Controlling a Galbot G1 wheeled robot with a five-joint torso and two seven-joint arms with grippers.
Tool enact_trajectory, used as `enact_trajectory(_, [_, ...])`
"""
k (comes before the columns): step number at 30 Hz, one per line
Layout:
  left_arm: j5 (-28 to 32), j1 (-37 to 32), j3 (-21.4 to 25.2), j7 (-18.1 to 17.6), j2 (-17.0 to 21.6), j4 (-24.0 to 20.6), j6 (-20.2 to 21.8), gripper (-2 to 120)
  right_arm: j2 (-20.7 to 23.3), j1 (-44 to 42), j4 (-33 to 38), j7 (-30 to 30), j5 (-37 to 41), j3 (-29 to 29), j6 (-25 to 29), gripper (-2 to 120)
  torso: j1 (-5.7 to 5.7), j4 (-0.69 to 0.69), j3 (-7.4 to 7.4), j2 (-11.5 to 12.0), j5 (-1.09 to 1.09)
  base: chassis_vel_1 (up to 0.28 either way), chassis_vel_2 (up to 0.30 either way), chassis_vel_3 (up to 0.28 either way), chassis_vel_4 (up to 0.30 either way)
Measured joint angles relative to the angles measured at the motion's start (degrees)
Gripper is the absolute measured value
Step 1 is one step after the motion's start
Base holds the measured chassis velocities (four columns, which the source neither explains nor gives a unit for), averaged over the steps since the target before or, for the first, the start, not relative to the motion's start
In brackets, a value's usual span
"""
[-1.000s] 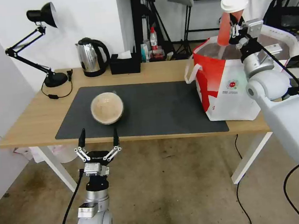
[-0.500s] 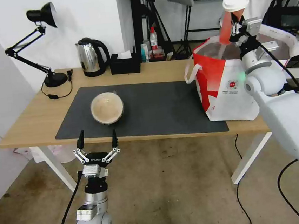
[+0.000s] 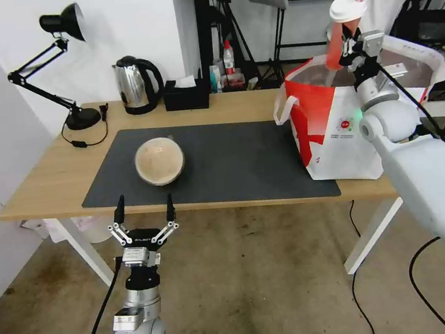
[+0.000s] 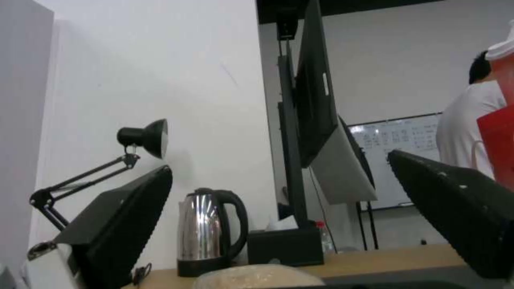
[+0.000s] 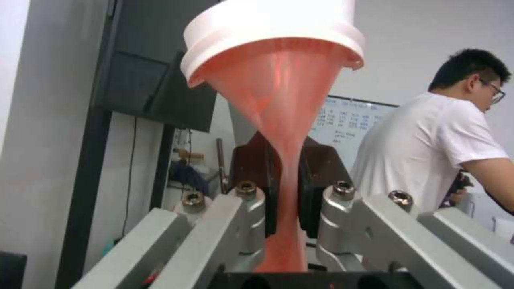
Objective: Pick up the trash from the table and place it into the takeout bag.
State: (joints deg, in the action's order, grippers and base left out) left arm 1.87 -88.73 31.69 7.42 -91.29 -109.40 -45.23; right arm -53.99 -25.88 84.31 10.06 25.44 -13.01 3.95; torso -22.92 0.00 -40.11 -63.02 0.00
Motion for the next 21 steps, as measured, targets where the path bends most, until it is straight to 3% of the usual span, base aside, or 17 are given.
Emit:
enact_trajectory(13, [0.0, 0.13, -0.19, -0.01, 0.01, -0.05, -0.02, 100, 2.09, 0.01, 3.49, 2.31, 0.32, 0.37, -9.9, 7, 0.0, 0.0, 0.0, 0.0, 0.0, 0.0, 0.0, 0.0, 0.0])
enact_trajectory(21, [-0.02, 0.28, -0.2, -0.01, 0.01, -0.05, -0.01, 100, 3.87, -1.66, 7.2, 2.68, 1.89, 0.04, -12.12, 34, 0.0, 0.0, 0.0, 0.0, 0.01, 0.0, 0.0, 0.0, 0.0])
